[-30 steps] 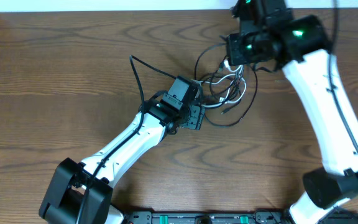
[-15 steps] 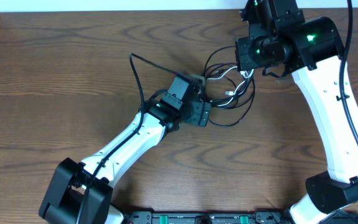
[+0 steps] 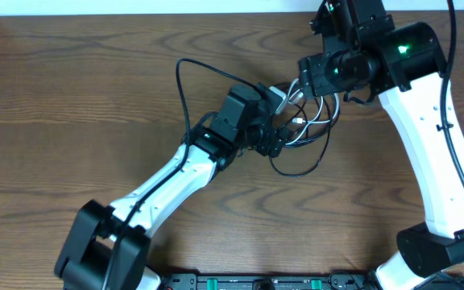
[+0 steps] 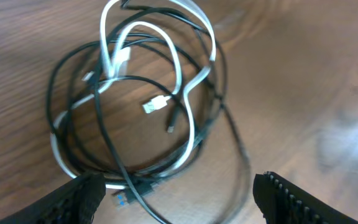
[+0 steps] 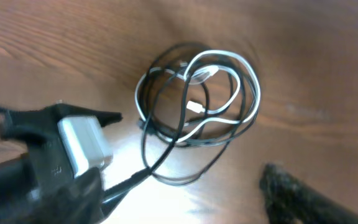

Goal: Untangle cables

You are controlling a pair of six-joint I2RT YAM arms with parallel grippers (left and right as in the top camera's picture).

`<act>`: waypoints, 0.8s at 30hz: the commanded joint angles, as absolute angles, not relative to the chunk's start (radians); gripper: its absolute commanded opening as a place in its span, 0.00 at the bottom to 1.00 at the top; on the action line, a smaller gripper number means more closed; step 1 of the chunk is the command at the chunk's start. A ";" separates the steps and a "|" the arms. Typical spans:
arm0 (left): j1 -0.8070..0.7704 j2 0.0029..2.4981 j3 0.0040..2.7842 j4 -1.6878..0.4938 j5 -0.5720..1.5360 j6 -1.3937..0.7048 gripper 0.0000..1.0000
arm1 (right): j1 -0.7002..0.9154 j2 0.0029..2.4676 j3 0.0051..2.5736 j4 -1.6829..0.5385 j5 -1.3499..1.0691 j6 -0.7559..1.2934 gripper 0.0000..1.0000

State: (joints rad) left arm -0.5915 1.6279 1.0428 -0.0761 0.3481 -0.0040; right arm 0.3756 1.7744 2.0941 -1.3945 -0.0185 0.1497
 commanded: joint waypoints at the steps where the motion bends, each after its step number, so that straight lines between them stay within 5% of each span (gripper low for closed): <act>1: -0.590 1.716 1.049 -0.048 0.276 -0.016 0.80 | 0.373 1.685 2.100 -1.396 -0.008 0.140 0.91; 5: -0.590 1.822 1.049 0.028 0.280 -0.035 0.79 | 0.373 1.631 2.100 -1.409 0.066 0.145 0.99; 16: -0.590 1.977 1.050 0.232 0.445 -0.077 0.69 | 0.372 1.617 2.098 -1.494 0.159 0.167 0.99; 22: -0.590 1.977 1.050 0.229 0.434 -0.076 0.12 | 0.372 1.617 2.098 -1.500 0.159 0.167 0.99; 24: -0.590 1.977 1.050 0.224 0.435 -0.081 0.08 | 0.372 1.617 2.098 -1.501 0.159 0.167 0.99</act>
State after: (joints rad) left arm -0.5915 1.9789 1.0424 0.2302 0.4210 -0.0792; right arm 0.3756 1.6169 2.0953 -1.4986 0.1394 0.1528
